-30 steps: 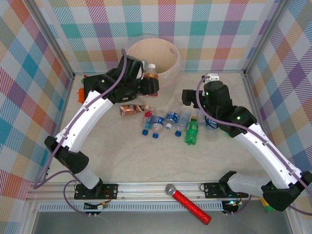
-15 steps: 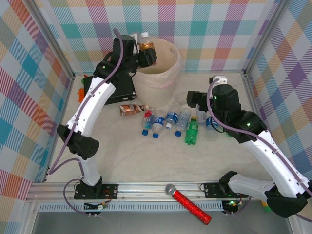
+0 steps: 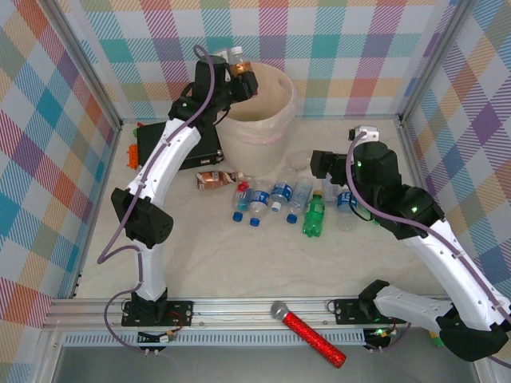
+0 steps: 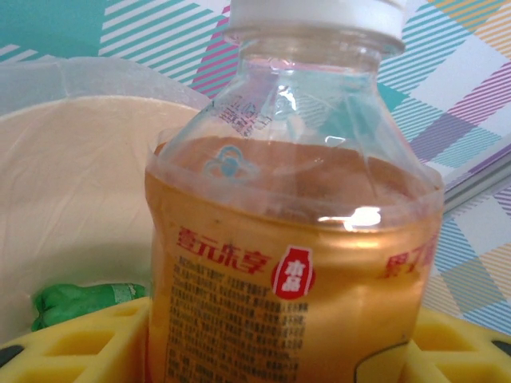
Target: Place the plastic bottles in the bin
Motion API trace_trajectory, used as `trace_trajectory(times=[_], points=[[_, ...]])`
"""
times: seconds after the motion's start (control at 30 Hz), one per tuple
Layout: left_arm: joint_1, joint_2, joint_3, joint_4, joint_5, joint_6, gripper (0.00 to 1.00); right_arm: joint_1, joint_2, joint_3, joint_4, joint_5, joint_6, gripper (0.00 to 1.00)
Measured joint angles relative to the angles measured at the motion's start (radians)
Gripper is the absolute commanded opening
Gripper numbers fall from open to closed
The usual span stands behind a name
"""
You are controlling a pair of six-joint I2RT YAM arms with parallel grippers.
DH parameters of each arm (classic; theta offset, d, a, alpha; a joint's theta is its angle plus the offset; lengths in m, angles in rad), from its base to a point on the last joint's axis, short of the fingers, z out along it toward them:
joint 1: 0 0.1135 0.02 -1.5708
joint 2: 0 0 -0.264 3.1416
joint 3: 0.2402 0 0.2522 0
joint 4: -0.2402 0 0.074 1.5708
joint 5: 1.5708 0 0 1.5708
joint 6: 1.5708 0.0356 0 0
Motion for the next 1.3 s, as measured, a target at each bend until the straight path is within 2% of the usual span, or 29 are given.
trace_trajectory(times=[0.2,0.23,0.3,0.37,0.9,1.07,1.3], points=[[0.004,0.005,0.007,0.008,0.0,-0.003,0.6,0.0,0.005,0.0,0.002,0.003,-0.011,0.99],[0.004,0.006,0.007,0.011,0.001,-0.002,0.65,0.0,0.008,0.0,0.004,0.003,-0.011,0.99],[0.004,0.007,0.007,0.014,0.001,-0.002,0.85,0.0,0.015,0.0,0.008,0.003,-0.014,0.99],[0.004,0.008,0.007,0.017,0.003,-0.006,1.0,0.0,0.022,0.0,0.008,0.003,-0.015,0.99],[0.004,-0.014,-0.009,-0.005,0.014,-0.017,1.0,0.0,0.043,-0.005,0.029,-0.001,-0.018,0.99],[0.004,-0.124,-0.134,-0.007,0.027,-0.018,1.0,0.0,0.058,-0.018,0.034,-0.001,-0.018,0.99],[0.004,-0.364,-0.391,-0.002,0.051,-0.028,1.0,-0.002,0.087,-0.049,0.021,0.005,-0.002,0.99]])
